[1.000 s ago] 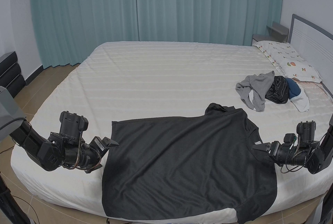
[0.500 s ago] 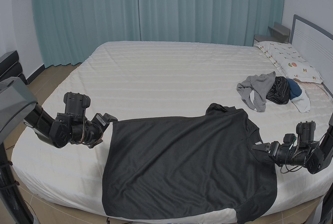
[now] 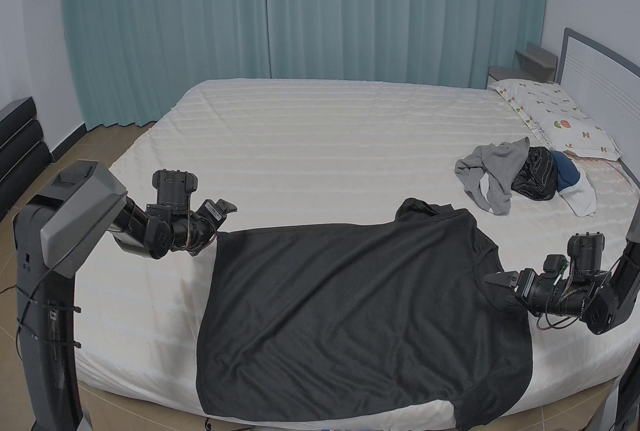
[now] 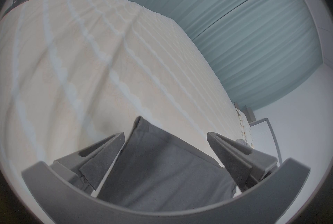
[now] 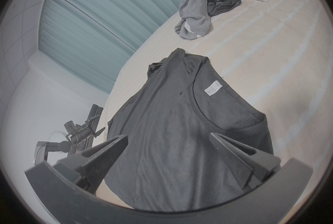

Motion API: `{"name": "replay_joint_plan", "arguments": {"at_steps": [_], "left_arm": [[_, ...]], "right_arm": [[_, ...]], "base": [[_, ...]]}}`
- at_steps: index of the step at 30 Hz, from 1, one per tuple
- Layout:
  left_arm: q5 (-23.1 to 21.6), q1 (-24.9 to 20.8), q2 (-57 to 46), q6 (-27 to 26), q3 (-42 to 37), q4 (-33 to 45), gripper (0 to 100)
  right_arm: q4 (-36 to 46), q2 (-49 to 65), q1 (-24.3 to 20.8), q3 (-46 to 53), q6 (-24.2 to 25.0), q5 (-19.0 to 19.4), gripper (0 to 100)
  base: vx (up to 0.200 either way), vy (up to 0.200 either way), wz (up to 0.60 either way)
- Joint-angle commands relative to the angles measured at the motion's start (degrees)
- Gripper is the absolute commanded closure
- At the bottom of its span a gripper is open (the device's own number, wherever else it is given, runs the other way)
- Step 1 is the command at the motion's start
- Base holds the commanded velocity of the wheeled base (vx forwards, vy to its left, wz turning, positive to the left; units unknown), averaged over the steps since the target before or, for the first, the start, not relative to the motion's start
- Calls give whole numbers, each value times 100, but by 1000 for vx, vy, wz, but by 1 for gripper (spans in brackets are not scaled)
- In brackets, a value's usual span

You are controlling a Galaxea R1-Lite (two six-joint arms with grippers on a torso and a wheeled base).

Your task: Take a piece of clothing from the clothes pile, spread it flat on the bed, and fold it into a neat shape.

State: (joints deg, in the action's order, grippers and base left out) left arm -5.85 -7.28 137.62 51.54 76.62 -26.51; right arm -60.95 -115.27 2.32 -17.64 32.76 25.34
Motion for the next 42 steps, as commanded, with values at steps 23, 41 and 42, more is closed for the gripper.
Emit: {"name": "replay_joint_plan", "arguments": {"at_steps": [23,41,42], "left_arm": [[471,60,1215,-478,1602,129,100],[1121,148,1276,-795,2762,718,100],[1148,148,1276,-795,2815,797,100]], "right_arm": [[690,-1472,32,-3096,372,-680,0],[2870,-3511,-100,-7078,354,-1137,0],[2887,-3563,-117,-7192,354,-1137,0]], "base": [[0,0,0],[0,0,0],[0,0,0]]}}
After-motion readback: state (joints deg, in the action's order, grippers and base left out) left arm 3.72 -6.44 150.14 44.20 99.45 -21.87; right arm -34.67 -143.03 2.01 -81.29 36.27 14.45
